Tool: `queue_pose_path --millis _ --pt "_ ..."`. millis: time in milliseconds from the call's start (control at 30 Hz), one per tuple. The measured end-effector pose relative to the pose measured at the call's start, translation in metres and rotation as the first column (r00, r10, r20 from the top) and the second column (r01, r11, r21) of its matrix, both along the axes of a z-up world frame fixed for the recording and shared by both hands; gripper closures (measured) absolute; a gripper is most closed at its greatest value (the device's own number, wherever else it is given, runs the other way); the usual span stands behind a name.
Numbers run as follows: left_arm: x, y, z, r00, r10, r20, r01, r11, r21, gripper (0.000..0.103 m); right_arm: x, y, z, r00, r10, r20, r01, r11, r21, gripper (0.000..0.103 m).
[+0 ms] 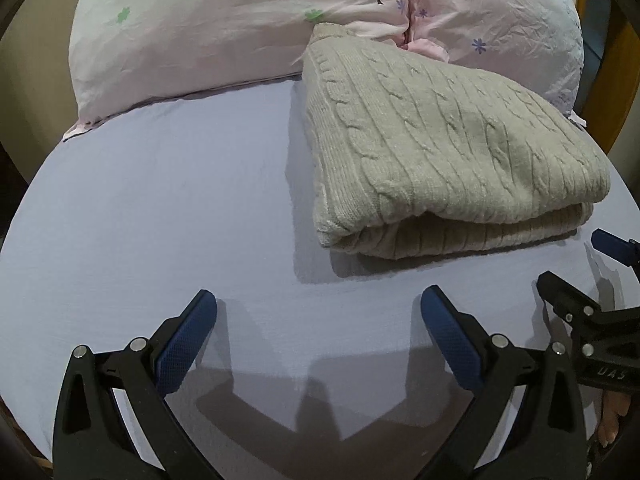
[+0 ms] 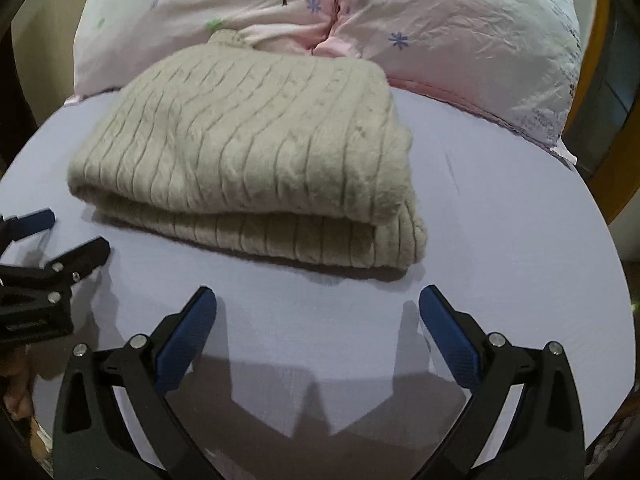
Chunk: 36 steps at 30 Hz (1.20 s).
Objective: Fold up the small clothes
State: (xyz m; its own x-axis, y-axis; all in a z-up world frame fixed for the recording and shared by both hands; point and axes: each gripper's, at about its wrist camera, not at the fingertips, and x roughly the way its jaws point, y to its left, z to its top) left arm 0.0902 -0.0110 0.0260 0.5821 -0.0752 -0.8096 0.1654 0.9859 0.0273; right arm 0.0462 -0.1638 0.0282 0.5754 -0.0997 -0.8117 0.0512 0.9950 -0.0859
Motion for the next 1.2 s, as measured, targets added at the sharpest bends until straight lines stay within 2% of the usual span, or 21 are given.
queue_pose_path --millis 100,1200 --pt "-0.0002 -0.0003 -0.0011 1.0 -0.002 0.002 0.002 1.0 -0.001 0.001 0.0027 -0.0058 -0.0062 0.999 -0.027 -0.017 0.029 0.997 0.073 0.002" --pt "-0.0012 -0.0012 -0.0025 1.0 -0.013 0.004 0.013 1.0 0.0 0.001 0.001 -0.0059 -0.0062 0.999 -0.042 -0.013 0.043 0.997 0.065 0.002"
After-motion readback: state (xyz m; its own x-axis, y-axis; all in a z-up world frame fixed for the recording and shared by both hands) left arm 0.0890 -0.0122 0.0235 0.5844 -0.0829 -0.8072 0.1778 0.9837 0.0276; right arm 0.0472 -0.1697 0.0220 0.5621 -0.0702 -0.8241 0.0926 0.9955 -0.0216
